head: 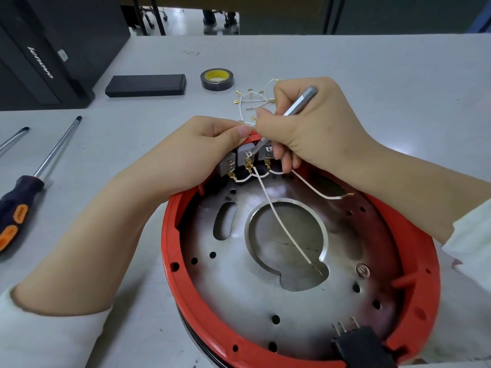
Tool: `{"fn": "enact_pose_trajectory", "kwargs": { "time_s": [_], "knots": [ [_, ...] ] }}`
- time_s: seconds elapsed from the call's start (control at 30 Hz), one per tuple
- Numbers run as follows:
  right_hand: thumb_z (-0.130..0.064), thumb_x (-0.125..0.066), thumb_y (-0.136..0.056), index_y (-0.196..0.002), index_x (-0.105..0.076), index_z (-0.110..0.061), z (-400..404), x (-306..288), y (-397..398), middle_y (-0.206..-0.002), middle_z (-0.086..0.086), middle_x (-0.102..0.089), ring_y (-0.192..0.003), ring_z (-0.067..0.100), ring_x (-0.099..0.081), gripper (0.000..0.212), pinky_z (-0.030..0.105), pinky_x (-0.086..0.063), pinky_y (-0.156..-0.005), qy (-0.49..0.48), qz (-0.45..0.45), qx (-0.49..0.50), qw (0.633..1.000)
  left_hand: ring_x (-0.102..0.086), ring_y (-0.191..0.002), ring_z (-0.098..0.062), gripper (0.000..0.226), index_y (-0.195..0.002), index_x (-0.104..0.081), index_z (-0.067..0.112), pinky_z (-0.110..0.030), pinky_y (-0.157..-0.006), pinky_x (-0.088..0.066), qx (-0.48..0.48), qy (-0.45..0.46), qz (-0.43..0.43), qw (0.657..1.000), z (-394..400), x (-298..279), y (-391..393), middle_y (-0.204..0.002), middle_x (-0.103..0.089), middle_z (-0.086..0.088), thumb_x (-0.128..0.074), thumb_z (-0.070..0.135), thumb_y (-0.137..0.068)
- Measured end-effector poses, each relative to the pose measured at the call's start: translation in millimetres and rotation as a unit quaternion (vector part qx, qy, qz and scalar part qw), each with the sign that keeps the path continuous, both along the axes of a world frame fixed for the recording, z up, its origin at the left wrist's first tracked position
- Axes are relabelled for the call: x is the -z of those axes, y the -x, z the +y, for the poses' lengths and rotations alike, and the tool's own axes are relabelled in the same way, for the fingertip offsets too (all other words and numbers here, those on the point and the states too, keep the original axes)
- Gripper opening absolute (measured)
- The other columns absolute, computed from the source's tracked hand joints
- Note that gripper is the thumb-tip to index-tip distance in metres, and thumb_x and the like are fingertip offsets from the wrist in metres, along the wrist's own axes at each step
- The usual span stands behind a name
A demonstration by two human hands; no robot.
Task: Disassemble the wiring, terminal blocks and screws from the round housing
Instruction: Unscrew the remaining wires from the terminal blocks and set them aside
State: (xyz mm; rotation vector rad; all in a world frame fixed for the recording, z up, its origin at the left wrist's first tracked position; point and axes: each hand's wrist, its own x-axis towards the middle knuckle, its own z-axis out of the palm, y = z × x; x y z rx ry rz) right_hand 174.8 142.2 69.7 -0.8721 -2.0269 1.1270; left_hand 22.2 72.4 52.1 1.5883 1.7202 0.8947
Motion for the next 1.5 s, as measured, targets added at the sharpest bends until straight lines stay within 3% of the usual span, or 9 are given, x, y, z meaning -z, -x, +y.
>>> {"fn": "enact_pose_trajectory", "kwargs": {
  "time_s": [0.17, 0.33, 0.43, 0.6, 0.67, 0.93, 1.07, 1.17, 1.5],
  "knots": [
    [-0.004, -0.058, -0.08, -0.05, -0.037, -0.016, 6.9, -3.8, 2.7, -0.038, 0.005, -0.051, -0.028, 0.019, -0.049, 0.038, 0.015, -0.03, -0.031, 0.039, -0.019, -0.017, 0.999, -0.056, -0.089, -0.015, 0.028, -0.09, -0.072, 0.039, -0.04, -0.097, -0.044, 0.0, 0.007, 0.008, 1.0, -0.6, -0.9, 0.0, -0.107, -0.069, -0.016, -0.045, 0.04, -0.1],
    [-0.003, -0.055, -0.078, -0.05, -0.035, -0.017, 15.4, -6.6, 7.7, -0.038, 0.005, -0.05, -0.028, 0.018, -0.049, 0.037, 0.014, -0.03, -0.03, 0.06, -0.045, -0.023, 0.997, -0.061, -0.109, -0.029, 0.027, -0.095, -0.072, 0.04, -0.034, -0.1, -0.042, 0.002, 0.004, 0.015, 1.0, 0.8, -1.2, 0.2, -0.108, -0.07, -0.011, -0.045, 0.04, -0.1],
    [-0.005, -0.056, -0.079, -0.05, -0.037, -0.017, 11.0, -3.0, 3.3, -0.038, 0.004, -0.051, -0.028, 0.019, -0.048, 0.036, 0.013, -0.029, -0.031, 0.033, -0.018, -0.016, 0.999, -0.063, -0.105, -0.028, 0.028, -0.089, -0.07, 0.045, -0.035, -0.098, -0.043, -0.004, 0.004, 0.021, 1.0, 0.5, -2.1, -0.7, -0.107, -0.071, -0.01, -0.045, 0.04, -0.1],
    [-0.005, -0.056, -0.08, -0.051, -0.036, -0.016, 9.6, 0.9, -1.9, -0.037, 0.003, -0.051, -0.028, 0.021, -0.049, 0.037, 0.014, -0.03, -0.033, 0.004, 0.031, -0.008, 0.999, -0.062, -0.083, -0.03, 0.029, -0.097, -0.073, 0.032, -0.05, -0.095, -0.045, -0.004, 0.017, 0.011, 1.0, -1.6, -4.0, -2.6, -0.103, -0.069, -0.021, -0.045, 0.038, -0.1],
    [-0.005, -0.056, -0.08, -0.051, -0.035, -0.016, 9.0, 1.6, -1.7, -0.037, 0.004, -0.051, -0.029, 0.022, -0.05, 0.037, 0.014, -0.031, -0.033, -0.001, 0.027, -0.011, 1.0, -0.064, -0.093, -0.035, 0.029, -0.098, -0.073, 0.032, -0.048, -0.096, -0.045, -0.007, 0.016, 0.01, 1.0, -1.2, -3.9, -2.6, -0.103, -0.07, -0.018, -0.044, 0.037, -0.101],
    [-0.005, -0.056, -0.084, -0.053, -0.035, -0.015, 6.8, 5.1, -2.3, -0.039, 0.008, -0.053, -0.029, 0.023, -0.051, 0.038, 0.016, -0.033, -0.033, -0.011, 0.037, -0.01, 0.999, -0.064, -0.092, -0.031, 0.03, -0.097, -0.073, 0.029, -0.041, -0.095, -0.045, -0.013, 0.009, 0.013, 1.0, -1.0, -3.2, -2.5, -0.101, -0.07, -0.016, -0.044, 0.037, -0.1],
    [-0.004, -0.056, -0.083, -0.052, -0.035, -0.015, 5.7, 5.3, -2.2, -0.039, 0.008, -0.052, -0.029, 0.025, -0.051, 0.04, 0.017, -0.034, -0.033, -0.022, 0.029, -0.012, 0.999, -0.064, -0.086, -0.019, 0.028, -0.088, -0.071, 0.037, -0.028, -0.085, -0.044, -0.014, -0.002, 0.014, 1.0, -0.5, -2.1, -2.4, -0.103, -0.07, -0.013, -0.045, 0.036, -0.1],
    [-0.003, -0.055, -0.081, -0.052, -0.035, -0.013, 7.4, 4.9, -1.3, -0.039, 0.008, -0.052, -0.03, 0.024, -0.052, 0.036, 0.017, -0.034, -0.032, -0.007, 0.026, -0.007, 1.0, -0.059, -0.081, -0.012, 0.029, -0.093, -0.072, 0.029, -0.021, -0.074, -0.045, -0.009, -0.001, 0.004, 1.0, -0.1, -1.7, -1.7, -0.102, -0.07, -0.011, -0.045, 0.034, -0.101],
    [-0.003, -0.053, -0.08, -0.053, -0.034, -0.014, 6.9, 3.9, -1.6, -0.039, 0.008, -0.053, -0.031, 0.025, -0.053, 0.035, 0.018, -0.036, -0.033, 0.006, 0.043, -0.008, 0.999, -0.056, -0.08, -0.012, 0.028, -0.094, -0.073, 0.027, -0.025, -0.073, -0.046, -0.015, 0.002, -0.004, 1.0, -0.5, -1.0, -1.8, -0.101, -0.07, -0.017, -0.047, 0.035, -0.1]
  ]
}}
